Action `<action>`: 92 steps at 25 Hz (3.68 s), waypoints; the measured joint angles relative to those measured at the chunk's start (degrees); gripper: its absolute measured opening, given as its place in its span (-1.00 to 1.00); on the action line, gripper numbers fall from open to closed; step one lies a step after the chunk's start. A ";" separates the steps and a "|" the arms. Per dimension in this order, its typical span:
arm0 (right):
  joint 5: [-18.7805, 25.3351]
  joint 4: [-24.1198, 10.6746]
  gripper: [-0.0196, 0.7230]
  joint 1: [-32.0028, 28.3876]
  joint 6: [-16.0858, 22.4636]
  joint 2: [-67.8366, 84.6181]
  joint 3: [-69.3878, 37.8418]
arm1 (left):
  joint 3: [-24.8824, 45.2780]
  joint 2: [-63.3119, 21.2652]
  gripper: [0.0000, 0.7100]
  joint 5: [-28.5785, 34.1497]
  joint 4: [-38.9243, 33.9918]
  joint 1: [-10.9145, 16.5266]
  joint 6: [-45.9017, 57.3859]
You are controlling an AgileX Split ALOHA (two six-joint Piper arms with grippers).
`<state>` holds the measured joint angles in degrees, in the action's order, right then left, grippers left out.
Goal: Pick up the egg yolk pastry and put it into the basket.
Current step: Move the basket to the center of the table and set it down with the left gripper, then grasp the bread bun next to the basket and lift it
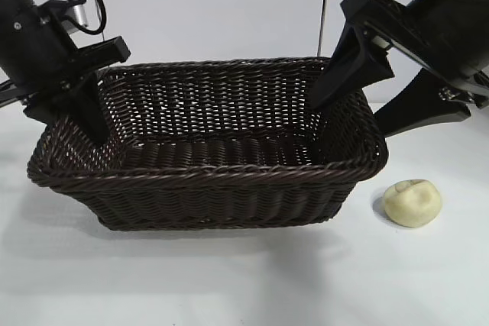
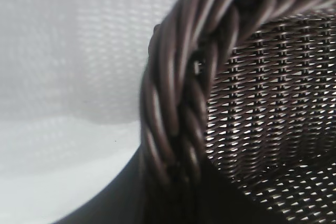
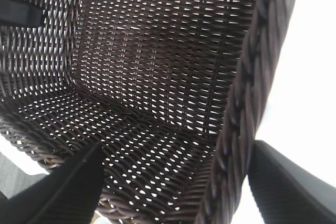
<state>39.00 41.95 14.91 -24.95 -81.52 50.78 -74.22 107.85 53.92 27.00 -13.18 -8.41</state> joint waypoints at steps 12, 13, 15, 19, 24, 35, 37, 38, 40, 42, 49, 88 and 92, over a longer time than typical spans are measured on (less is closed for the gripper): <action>-0.57 0.80 0.53 0.00 0.00 0.00 0.00 | 0.00 3.94 -0.72 -1.71 -2.56 -0.20 -0.07; -0.63 0.80 0.53 0.00 0.00 0.00 0.00 | 0.00 3.94 -0.72 -1.77 -2.56 -0.20 -0.07; -0.69 0.80 0.53 0.00 0.00 0.00 0.00 | 0.00 3.94 -0.72 -1.82 -2.56 -0.20 -0.07; -0.75 0.80 0.53 0.00 0.00 0.00 0.00 | 0.00 3.94 -0.72 -2.10 -2.60 -0.20 -0.07; -0.75 0.86 0.53 0.00 0.00 0.00 0.00 | 0.00 3.94 -0.36 -2.32 -2.39 -0.20 -0.07; -0.79 0.86 0.53 0.00 0.00 0.00 0.00 | -0.10 1.13 0.84 -1.15 -2.08 -0.20 -0.07; -0.79 0.86 0.53 0.00 0.00 0.00 0.00 | -0.10 -1.28 0.85 -1.03 -2.68 -0.20 -0.07; -0.79 0.86 0.53 0.00 0.00 0.00 0.00 | -0.10 -2.55 0.86 -0.79 -3.27 -0.20 -0.07; -0.79 0.86 0.53 0.00 0.00 0.00 0.00 | -0.10 -4.79 0.85 -0.16 -4.60 -0.20 -0.07; -0.79 0.86 0.53 0.00 0.00 0.00 0.00 | -0.10 -6.76 0.85 0.16 -6.79 -0.20 -0.07; -0.79 0.86 0.53 0.00 0.00 0.00 0.00 | -0.87 -9.58 0.85 3.17 -18.20 2.38 4.53; -0.79 0.86 0.53 0.00 0.00 0.00 0.00 | 21.36 -63.44 0.85 17.84 -27.36 11.11 6.59; -0.79 0.86 0.53 0.00 0.00 0.00 0.00 | 30.72 -72.80 0.85 17.97 -27.36 11.11 6.59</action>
<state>38.21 42.80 14.91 -24.95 -81.52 50.78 -43.50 35.06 71.89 -0.36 -2.07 -1.83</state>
